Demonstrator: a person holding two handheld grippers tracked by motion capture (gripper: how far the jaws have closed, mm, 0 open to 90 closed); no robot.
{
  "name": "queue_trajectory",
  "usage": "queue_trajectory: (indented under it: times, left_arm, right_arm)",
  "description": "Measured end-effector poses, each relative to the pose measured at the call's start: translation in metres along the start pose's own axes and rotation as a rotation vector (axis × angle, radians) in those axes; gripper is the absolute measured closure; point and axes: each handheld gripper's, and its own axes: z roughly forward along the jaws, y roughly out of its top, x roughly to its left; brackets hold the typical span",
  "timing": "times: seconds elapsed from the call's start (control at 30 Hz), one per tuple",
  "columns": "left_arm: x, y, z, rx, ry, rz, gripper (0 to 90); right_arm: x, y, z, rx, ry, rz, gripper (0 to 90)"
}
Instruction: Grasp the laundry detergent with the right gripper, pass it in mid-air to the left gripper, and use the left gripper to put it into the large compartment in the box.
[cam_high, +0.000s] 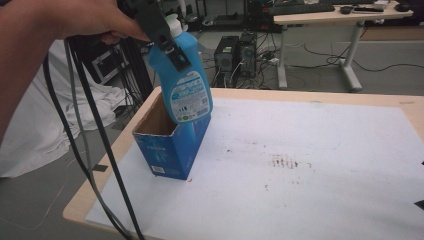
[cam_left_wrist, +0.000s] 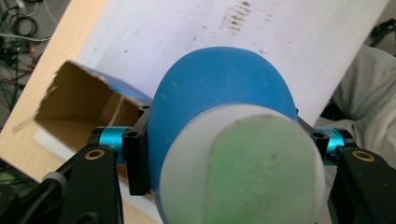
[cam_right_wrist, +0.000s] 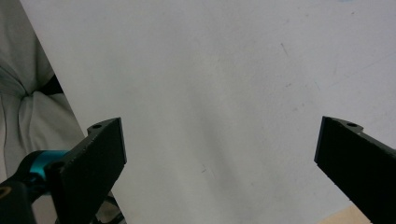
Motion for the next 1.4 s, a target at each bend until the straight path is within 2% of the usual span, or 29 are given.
queue_trajectory:
  times: [0.3,0.43,0.5,0.67,0.9,1.1,1.33,1.4]
  left_arm:
    - [0.026,-0.019,-0.007,-0.025,0.018,-0.062,38.0]
    - [0.037,-0.030,-0.012,-0.037,0.012,-0.086,38.0]
    - [0.042,-0.035,-0.014,-0.048,0.013,-0.097,38.0]
    - [0.052,-0.045,-0.015,-0.028,0.021,-0.113,38.0]
    - [0.063,-0.057,-0.009,-0.013,0.029,-0.110,38.0]
    - [0.069,-0.065,0.004,0.001,0.015,-0.102,38.0]
    - [0.071,-0.064,0.014,-0.025,0.000,-0.082,38.0]
    - [0.070,-0.061,0.015,-0.021,0.000,-0.062,38.0]
  right_arm:
    - [0.001,0.003,0.011,0.021,0.016,0.009,1.2]
    - [-0.001,0.003,0.015,0.016,0.024,0.016,1.2]
    - [-0.002,0.004,0.017,0.031,0.026,0.023,1.2]
    - [-0.004,0.005,0.018,0.030,0.033,0.030,1.2]
    - [-0.009,0.008,0.023,0.043,0.038,0.046,1.2]
    - [-0.010,0.012,0.025,0.040,0.049,0.050,1.2]
    - [-0.012,0.011,0.023,0.033,0.052,0.057,1.2]
    - [-0.012,0.010,0.024,0.034,0.054,0.056,1.2]
